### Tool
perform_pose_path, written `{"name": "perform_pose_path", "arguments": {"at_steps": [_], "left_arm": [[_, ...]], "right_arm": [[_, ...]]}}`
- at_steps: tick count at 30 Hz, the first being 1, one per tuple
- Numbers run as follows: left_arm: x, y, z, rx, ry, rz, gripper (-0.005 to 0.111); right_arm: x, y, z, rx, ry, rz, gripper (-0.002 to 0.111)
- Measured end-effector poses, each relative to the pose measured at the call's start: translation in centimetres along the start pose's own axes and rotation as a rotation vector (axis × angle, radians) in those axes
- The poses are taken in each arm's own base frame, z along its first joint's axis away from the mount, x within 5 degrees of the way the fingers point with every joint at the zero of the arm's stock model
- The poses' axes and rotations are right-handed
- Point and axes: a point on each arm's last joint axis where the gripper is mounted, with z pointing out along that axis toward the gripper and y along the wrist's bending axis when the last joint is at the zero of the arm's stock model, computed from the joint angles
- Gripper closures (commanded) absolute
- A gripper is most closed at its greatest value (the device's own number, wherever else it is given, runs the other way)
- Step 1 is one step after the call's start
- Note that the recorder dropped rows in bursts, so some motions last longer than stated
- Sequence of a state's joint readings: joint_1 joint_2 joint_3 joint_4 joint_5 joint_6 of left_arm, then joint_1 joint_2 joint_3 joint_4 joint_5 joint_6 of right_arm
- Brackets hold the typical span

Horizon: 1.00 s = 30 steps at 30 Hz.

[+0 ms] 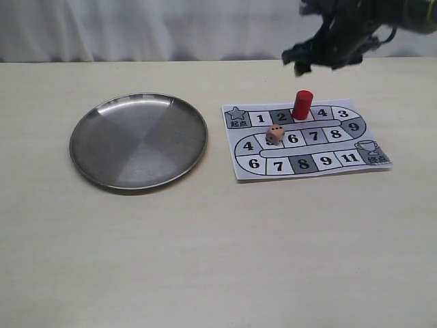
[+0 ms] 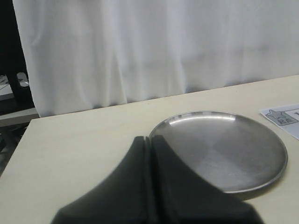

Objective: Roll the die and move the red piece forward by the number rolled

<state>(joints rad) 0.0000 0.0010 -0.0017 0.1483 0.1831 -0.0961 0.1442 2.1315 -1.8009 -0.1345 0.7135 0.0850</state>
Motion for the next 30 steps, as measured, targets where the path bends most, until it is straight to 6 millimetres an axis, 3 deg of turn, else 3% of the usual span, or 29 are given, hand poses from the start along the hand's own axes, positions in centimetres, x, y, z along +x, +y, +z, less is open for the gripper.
{"name": "perform_pose_path", "arguments": {"at_steps": [2, 3, 4, 5, 7, 10, 12, 13, 15, 24, 28, 30], "left_arm": [[0.0, 0.0, 0.0, 0.000, 0.000, 0.000, 0.107], [0.0, 0.0, 0.0, 0.000, 0.000, 0.000, 0.107], [0.0, 0.0, 0.0, 0.000, 0.000, 0.000, 0.107], [0.0, 0.0, 0.0, 0.000, 0.000, 0.000, 0.107], [0.0, 0.0, 0.0, 0.000, 0.000, 0.000, 0.107], [0.0, 0.0, 0.0, 0.000, 0.000, 0.000, 0.107], [0.0, 0.0, 0.0, 0.000, 0.000, 0.000, 0.107], [0.0, 0.0, 0.0, 0.000, 0.000, 0.000, 0.107], [0.0, 0.0, 0.0, 0.000, 0.000, 0.000, 0.107], [0.0, 0.0, 0.0, 0.000, 0.000, 0.000, 0.107], [0.0, 0.0, 0.0, 0.000, 0.000, 0.000, 0.107], [0.0, 0.0, 0.0, 0.000, 0.000, 0.000, 0.107]], "right_arm": [[-1.7, -0.5, -5.1, 0.005, -0.087, -0.017, 0.103], [-2.5, -1.0, -9.8, 0.013, -0.148, -0.036, 0.103], [-2.7, -1.2, -12.2, 0.017, -0.179, -0.041, 0.104], [-2.3, -1.6, -16.6, 0.022, -0.232, -0.040, 0.104], [-1.0, -1.9, -20.1, 0.025, -0.269, -0.041, 0.104], [4.3, -1.8, -24.8, -0.025, -0.368, -0.010, 0.104], [7.1, -1.5, -25.9, -0.061, -0.431, 0.020, 0.104], [10.0, -1.4, -26.6, -0.084, -0.491, 0.045, 0.104], [13.0, -1.2, -26.4, -0.097, -0.532, 0.065, 0.104], [27.9, -0.7, -22.0, -0.109, -0.682, 0.140, 0.104], [32.9, -0.5, -19.9, -0.105, -0.675, 0.146, 0.104], [34.2, -0.4, -19.5, -0.108, -0.661, 0.147, 0.104]]}}
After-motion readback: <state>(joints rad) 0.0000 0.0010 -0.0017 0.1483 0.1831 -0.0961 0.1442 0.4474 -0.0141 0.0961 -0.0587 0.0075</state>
